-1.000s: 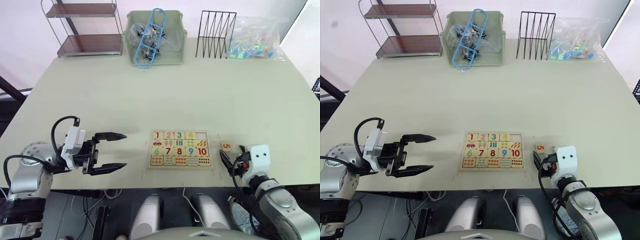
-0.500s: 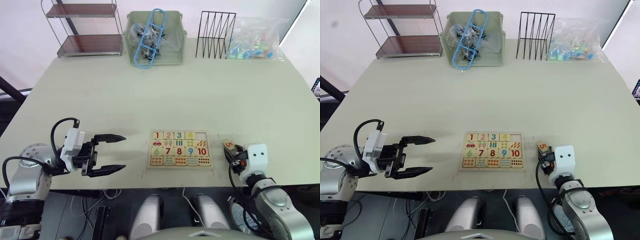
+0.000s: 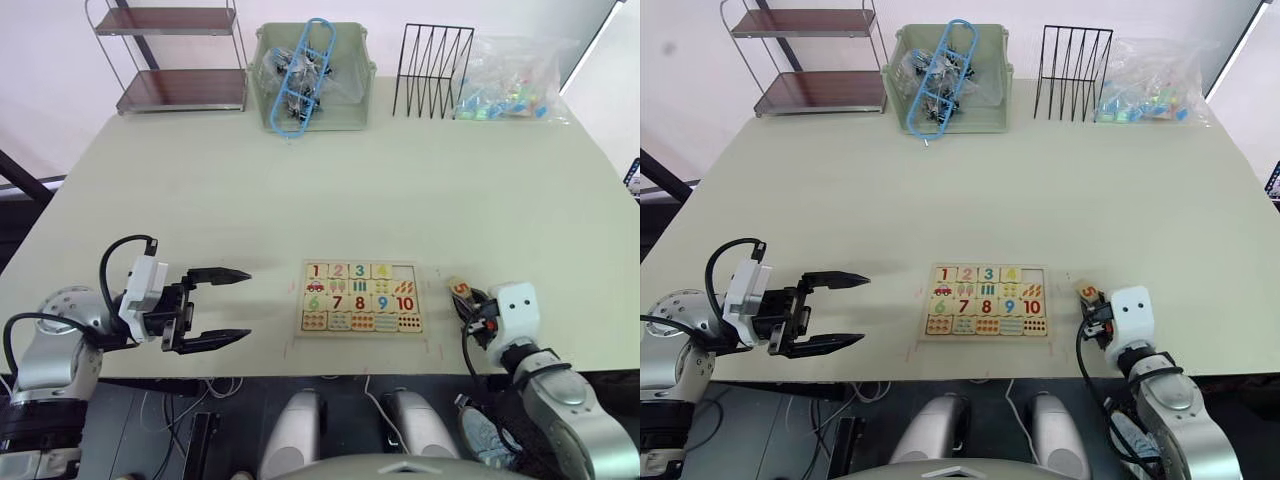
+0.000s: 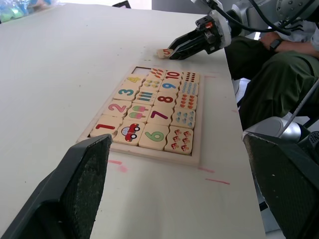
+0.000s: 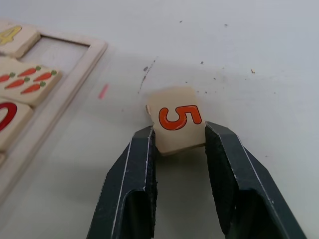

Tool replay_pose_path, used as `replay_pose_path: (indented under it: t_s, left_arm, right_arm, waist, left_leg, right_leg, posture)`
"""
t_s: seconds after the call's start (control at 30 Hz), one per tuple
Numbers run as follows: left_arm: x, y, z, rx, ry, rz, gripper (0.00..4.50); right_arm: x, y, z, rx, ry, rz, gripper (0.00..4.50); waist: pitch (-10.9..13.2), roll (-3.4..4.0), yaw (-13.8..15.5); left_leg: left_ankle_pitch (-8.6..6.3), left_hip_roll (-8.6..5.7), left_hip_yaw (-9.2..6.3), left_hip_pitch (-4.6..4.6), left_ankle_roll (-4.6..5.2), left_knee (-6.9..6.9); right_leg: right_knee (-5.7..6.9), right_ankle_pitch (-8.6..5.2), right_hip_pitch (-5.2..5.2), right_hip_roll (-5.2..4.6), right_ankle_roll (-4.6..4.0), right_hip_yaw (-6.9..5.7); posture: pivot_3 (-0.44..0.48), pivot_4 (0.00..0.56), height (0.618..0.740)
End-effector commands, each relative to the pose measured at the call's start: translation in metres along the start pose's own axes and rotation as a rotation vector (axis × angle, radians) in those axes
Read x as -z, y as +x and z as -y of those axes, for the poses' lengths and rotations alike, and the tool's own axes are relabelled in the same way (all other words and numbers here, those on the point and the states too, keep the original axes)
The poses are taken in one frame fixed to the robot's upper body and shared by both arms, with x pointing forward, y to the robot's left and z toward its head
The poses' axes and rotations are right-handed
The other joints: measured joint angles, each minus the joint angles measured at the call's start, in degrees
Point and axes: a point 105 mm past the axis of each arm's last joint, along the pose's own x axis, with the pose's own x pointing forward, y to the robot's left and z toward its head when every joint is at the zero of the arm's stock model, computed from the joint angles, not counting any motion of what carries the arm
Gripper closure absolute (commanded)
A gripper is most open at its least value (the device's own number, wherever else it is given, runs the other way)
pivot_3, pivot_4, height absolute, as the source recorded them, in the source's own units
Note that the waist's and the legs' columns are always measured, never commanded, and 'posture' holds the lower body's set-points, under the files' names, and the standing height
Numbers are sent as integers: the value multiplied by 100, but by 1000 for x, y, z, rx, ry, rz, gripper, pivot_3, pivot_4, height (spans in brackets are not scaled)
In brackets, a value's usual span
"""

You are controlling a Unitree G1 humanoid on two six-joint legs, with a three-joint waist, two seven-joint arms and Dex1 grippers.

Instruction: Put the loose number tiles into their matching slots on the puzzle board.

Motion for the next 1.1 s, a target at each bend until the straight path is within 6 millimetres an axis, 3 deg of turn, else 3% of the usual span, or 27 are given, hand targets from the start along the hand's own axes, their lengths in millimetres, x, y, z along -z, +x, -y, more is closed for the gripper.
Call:
replay_pose_path:
  t_s: [0.03, 0.23, 0.57, 1.0, 1.1]
  left_arm:
    - [-7, -5, 2, 21, 37, 8, 0]
    - [-8, -4, 3, 15, 36, 20, 0]
    - [-11, -1, 4, -41, 36, 47, 0]
    - [-18, 5, 11, -100, 58, 39, 0]
    - [-20, 5, 12, -134, 68, 28, 0]
  right_arm:
    - [-18, -6, -4, -110, -41, 42, 3644]
    - [-34, -6, -3, -252, -110, 30, 3644]
    - [-78, 7, 8, -585, -330, -40, 3644]
    - [-94, 23, -8, -780, -458, -221, 3644]
    - [-95, 37, -11, -776, -480, -258, 3644]
  waist:
    - [0, 1, -2]
    - [1, 1, -11]
    - [5, 7, -3]
    - [8, 12, -10]
    - [9, 12, -9]
  left_leg:
    - [0, 0, -1, 0, 0, 0]
    - [0, 2, -3, 0, 0, 0]
    - [0, 2, -5, 1, 0, -1]
    - [0, 5, -10, 2, 0, 0]
    - [0, 4, -10, 0, 0, 0]
  right_leg:
    - [0, 0, 0, 0, 0, -1]
    - [2, 0, 0, 3, 0, -3]
    - [-2, 0, 7, 0, -2, -16]
    - [-3, 1, 5, -23, -2, -10]
    - [-4, 1, 4, -22, -2, -12]
  posture:
    - [0, 150, 739]
    - [0, 150, 739]
    - [0, 150, 739]
    - [0, 150, 739]
    - [0, 150, 739]
